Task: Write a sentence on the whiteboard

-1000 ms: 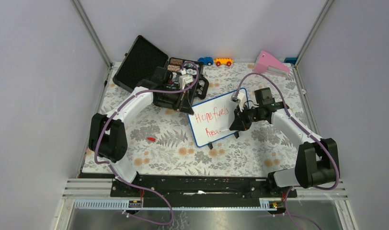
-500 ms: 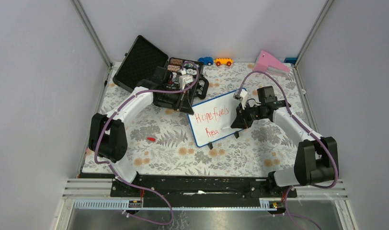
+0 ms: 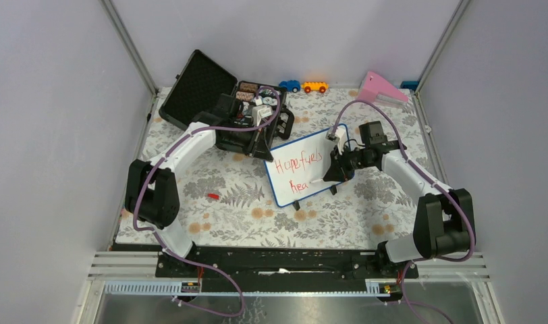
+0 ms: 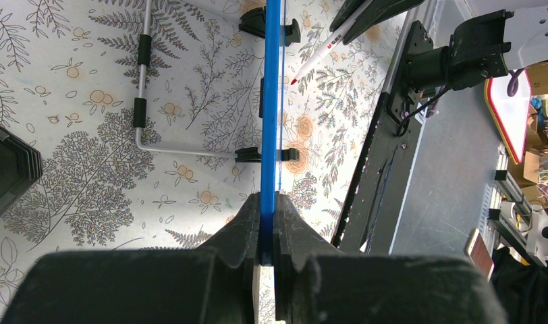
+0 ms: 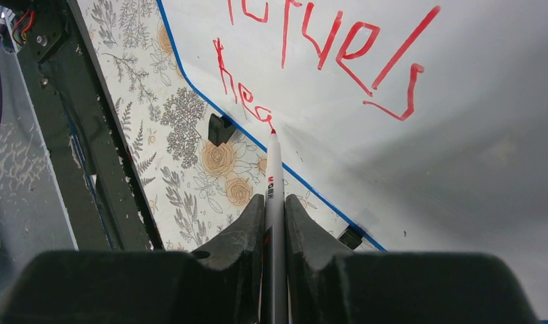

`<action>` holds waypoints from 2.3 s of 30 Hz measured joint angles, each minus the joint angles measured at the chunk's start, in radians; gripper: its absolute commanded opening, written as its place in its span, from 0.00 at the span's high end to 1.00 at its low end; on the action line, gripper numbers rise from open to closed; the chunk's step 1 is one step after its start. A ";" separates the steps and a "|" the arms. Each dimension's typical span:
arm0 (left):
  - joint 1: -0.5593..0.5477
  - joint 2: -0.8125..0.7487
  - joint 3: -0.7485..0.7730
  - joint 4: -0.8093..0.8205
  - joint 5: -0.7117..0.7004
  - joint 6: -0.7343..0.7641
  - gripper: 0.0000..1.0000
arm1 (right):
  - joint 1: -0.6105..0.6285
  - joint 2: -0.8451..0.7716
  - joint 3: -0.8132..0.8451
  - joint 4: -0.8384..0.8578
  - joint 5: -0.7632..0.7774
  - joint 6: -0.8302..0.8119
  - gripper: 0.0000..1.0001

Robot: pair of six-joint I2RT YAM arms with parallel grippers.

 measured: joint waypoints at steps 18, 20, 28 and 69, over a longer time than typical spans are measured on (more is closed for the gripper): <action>0.000 0.000 0.000 0.000 0.000 0.000 1.00 | 0.014 0.028 0.023 0.030 0.003 0.006 1.00; 0.000 0.000 0.000 0.000 0.000 0.000 1.00 | 0.016 0.030 0.023 0.031 0.004 0.007 1.00; 0.000 0.000 0.000 0.000 0.000 0.000 1.00 | 0.019 0.030 0.023 0.035 0.019 0.010 1.00; 0.000 0.000 0.000 0.000 0.000 0.000 1.00 | 0.020 0.031 -0.013 0.022 0.050 -0.005 1.00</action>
